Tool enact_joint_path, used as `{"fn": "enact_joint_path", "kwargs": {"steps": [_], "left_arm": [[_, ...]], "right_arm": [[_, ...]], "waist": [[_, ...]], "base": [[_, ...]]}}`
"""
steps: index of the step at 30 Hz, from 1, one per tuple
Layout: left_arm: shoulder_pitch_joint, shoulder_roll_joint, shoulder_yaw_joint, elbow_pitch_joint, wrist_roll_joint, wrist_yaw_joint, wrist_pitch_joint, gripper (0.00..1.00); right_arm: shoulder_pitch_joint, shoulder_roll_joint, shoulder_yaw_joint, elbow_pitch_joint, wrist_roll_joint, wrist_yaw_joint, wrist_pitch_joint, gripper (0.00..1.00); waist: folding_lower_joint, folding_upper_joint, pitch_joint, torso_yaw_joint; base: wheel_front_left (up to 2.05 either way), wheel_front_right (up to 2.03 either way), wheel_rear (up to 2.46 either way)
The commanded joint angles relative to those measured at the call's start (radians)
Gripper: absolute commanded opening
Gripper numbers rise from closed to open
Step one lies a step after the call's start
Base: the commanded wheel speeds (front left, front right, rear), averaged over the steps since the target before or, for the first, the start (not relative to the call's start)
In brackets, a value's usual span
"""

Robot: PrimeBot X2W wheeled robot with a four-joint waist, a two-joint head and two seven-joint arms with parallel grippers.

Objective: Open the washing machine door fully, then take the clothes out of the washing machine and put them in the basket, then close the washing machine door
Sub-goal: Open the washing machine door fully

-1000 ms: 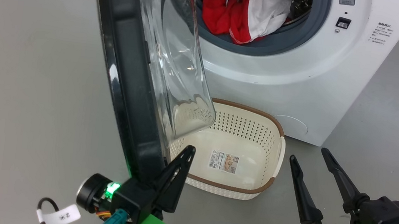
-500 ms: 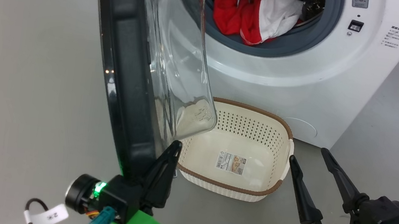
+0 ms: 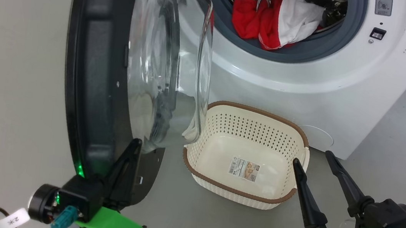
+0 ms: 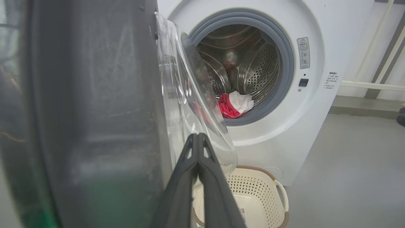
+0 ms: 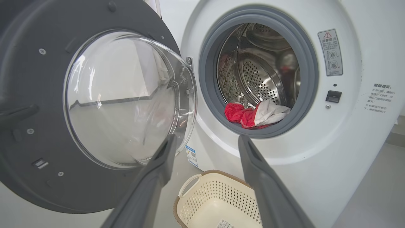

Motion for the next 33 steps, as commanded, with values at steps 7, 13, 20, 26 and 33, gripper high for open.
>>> {"fn": "enact_joint_path", "kwargs": {"steps": [7, 13, 20, 26, 33], "left_arm": [[0.006, 0.053, 0.108, -0.006, -0.031, 0.036, -0.034, 0.0], [0.01, 0.069, 0.154, 0.003, -0.049, 0.05, -0.061, 0.0], [0.008, 0.086, 0.209, 0.01, -0.081, 0.051, -0.094, 0.0], [0.003, 0.09, 0.236, 0.031, -0.096, 0.054, -0.111, 0.0], [-0.015, 0.108, 0.273, 0.079, -0.111, 0.054, -0.127, 0.0]], "right_arm": [[-0.01, 0.002, 0.032, -0.047, -0.005, 0.005, 0.011, 1.0], [-0.012, 0.002, 0.033, -0.053, -0.01, 0.005, 0.018, 1.0], [-0.017, 0.002, 0.032, -0.064, -0.019, 0.005, 0.031, 1.0], [-0.018, 0.002, 0.034, -0.072, -0.026, 0.005, 0.038, 1.0], [-0.019, 0.002, 0.032, -0.083, -0.037, 0.005, 0.052, 1.0]], "waist": [[0.0, -0.0001, 0.008, 0.013], [0.0, -0.0001, 0.019, 0.016], [0.0, -0.0001, 0.03, 0.017], [0.0, -0.0001, 0.038, 0.021], [0.0, -0.0001, 0.047, 0.032]], "base": [[0.0, 0.0, 0.0], [0.0, 0.0, 0.0], [0.0, 0.0, 0.0], [0.0, 0.0, 0.0], [0.0, 0.0, 0.0]]}}
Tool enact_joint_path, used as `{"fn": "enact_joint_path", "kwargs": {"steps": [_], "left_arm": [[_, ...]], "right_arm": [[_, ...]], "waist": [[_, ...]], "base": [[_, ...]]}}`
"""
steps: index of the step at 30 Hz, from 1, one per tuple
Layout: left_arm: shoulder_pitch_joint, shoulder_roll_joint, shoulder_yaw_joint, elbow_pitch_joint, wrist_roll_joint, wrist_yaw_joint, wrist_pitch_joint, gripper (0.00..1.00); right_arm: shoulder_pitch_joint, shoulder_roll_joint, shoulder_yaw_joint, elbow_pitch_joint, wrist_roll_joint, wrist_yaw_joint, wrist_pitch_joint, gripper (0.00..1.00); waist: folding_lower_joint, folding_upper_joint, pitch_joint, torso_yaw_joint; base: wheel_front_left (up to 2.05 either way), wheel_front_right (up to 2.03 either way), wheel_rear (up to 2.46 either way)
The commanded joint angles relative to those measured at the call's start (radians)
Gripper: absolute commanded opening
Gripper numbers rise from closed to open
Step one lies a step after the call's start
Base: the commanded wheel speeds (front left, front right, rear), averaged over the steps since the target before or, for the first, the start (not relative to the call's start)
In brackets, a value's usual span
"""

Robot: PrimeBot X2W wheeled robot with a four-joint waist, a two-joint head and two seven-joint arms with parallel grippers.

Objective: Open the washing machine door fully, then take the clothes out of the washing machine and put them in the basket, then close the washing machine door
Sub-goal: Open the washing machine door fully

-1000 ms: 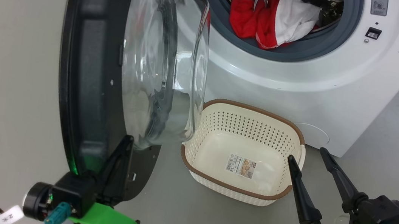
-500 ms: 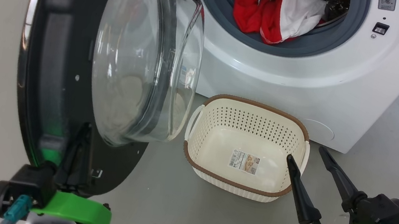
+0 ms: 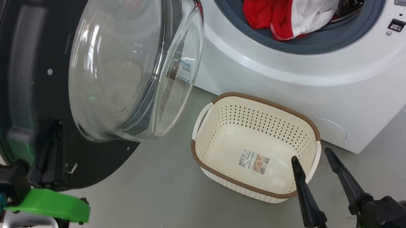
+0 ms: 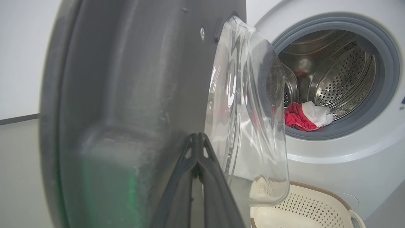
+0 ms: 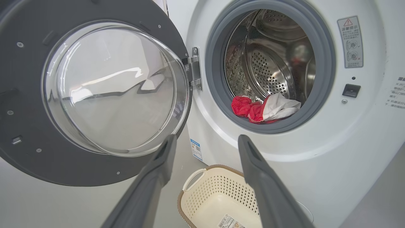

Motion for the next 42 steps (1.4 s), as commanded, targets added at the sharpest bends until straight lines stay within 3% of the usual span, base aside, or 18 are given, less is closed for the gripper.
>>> {"fn": "enact_joint_path", "kwargs": {"steps": [1, 26, 42], "left_arm": [[-0.035, 0.047, 0.06, 0.0, -0.008, 0.011, -0.006, 0.0], [-0.163, 0.093, 0.145, 0.181, -0.065, -0.018, -0.029, 0.0], [-0.258, 0.106, 0.195, 0.34, -0.106, -0.067, -0.043, 0.0]], "right_arm": [[-0.019, 0.002, 0.028, -0.033, -0.011, 0.005, 0.004, 1.0], [-0.027, 0.002, 0.034, -0.05, -0.03, 0.005, 0.028, 1.0], [-0.024, 0.002, 0.041, -0.071, -0.053, 0.005, 0.059, 1.0]], "waist": [[0.0, -0.0001, 0.003, 0.003], [0.0, -0.0001, 0.033, 0.008], [0.0, -0.0001, 0.047, 0.021]], "base": [[0.0, 0.0, 0.0], [0.0, 0.0, 0.0], [0.0, 0.0, 0.0]]}}
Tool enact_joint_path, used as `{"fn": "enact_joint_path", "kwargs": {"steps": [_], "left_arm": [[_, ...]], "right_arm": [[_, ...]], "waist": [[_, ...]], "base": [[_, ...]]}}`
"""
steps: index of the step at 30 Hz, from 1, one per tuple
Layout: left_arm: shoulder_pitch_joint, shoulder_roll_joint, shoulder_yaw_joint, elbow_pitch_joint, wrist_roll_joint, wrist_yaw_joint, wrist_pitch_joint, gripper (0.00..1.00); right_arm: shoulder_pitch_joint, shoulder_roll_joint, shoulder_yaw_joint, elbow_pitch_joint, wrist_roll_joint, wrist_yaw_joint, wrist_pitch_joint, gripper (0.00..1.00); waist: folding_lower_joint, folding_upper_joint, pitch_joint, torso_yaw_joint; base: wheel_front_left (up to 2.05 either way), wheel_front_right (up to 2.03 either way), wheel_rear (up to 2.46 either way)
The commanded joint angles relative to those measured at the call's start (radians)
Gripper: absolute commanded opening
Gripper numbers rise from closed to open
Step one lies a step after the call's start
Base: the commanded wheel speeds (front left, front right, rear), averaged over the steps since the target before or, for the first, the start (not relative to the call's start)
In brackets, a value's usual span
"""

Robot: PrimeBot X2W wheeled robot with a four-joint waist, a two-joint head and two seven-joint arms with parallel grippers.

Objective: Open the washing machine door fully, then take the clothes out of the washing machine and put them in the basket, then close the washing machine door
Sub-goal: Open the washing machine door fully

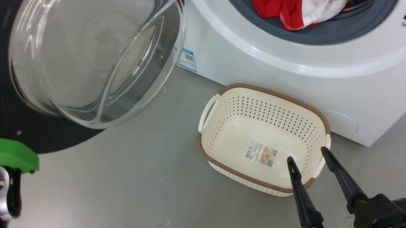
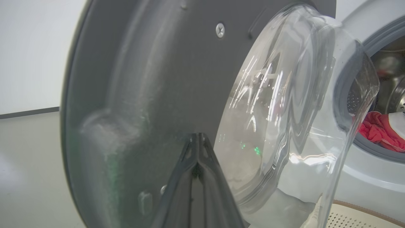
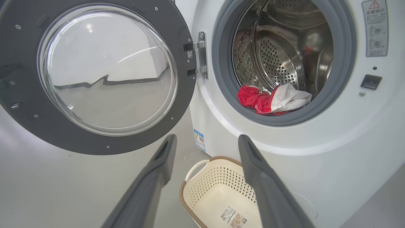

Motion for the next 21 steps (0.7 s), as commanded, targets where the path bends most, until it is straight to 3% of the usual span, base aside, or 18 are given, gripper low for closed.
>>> {"fn": "enact_joint_path", "kwargs": {"steps": [1, 21], "left_arm": [[-0.04, 0.055, 0.058, -0.002, -0.012, 0.001, -0.008, 0.0], [-0.151, 0.034, 0.165, 0.141, 0.049, -0.082, -0.013, 0.0]], "right_arm": [[-0.023, 0.002, 0.026, -0.035, -0.008, 0.005, 0.004, 1.0], [-0.036, 0.002, 0.04, -0.05, -0.024, 0.005, 0.027, 1.0]], "waist": [[0.0, 0.0, 0.001, 0.001], [0.0, 0.0, 0.018, -0.014]], "base": [[0.0, 0.0, 0.0], [0.0, 0.0, 0.0]]}}
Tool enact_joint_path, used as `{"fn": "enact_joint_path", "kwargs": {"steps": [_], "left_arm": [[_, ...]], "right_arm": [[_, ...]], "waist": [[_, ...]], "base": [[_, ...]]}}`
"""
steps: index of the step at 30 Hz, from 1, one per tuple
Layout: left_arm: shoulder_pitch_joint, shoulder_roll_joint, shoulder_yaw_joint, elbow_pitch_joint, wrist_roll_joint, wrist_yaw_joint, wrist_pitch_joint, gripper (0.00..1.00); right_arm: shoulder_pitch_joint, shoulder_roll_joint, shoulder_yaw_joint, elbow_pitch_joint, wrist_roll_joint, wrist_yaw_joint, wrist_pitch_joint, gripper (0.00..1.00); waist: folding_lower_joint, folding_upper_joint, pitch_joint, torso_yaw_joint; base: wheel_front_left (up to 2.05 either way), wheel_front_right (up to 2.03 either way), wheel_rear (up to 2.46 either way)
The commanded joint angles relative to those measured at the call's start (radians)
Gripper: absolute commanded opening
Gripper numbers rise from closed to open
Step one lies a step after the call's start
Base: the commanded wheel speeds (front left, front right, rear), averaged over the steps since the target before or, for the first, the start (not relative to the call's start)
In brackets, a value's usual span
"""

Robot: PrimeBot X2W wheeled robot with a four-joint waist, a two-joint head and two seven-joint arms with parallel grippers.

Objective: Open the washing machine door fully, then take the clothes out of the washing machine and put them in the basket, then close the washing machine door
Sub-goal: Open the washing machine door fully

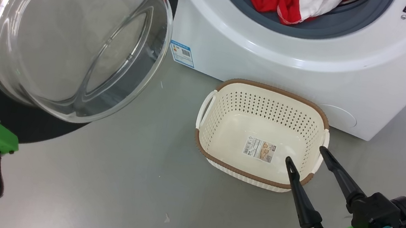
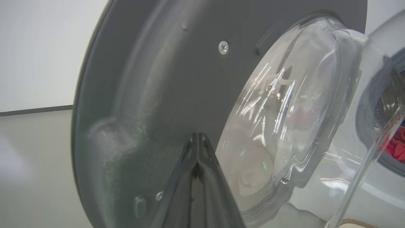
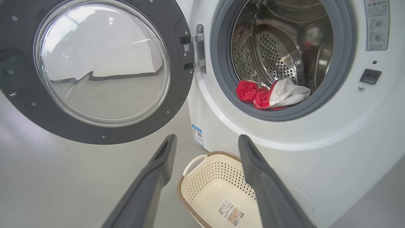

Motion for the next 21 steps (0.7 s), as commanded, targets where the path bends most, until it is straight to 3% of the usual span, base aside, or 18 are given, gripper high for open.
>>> {"fn": "enact_joint_path", "kwargs": {"steps": [1, 10, 21], "left_arm": [[-0.039, 0.053, 0.054, -0.013, 0.018, -0.009, -0.008, 0.0], [-0.034, 0.022, 0.089, -0.019, 0.047, -0.04, -0.008, 0.0], [0.03, -0.035, 0.108, -0.15, 0.064, -0.065, -0.008, 0.0]], "right_arm": [[-0.034, 0.002, 0.031, -0.032, -0.007, 0.005, -0.001, 1.0], [-0.036, 0.002, 0.025, -0.027, -0.001, 0.005, -0.008, 1.0], [-0.039, 0.002, 0.009, -0.013, 0.01, 0.005, -0.025, 1.0]], "waist": [[0.0, -0.0001, -0.002, -0.003], [0.0, -0.0001, -0.004, -0.002], [0.0, -0.0001, -0.013, -0.006]], "base": [[0.0, 0.0, 0.0], [0.0, 0.0, 0.0], [0.0, 0.0, 0.0]]}}
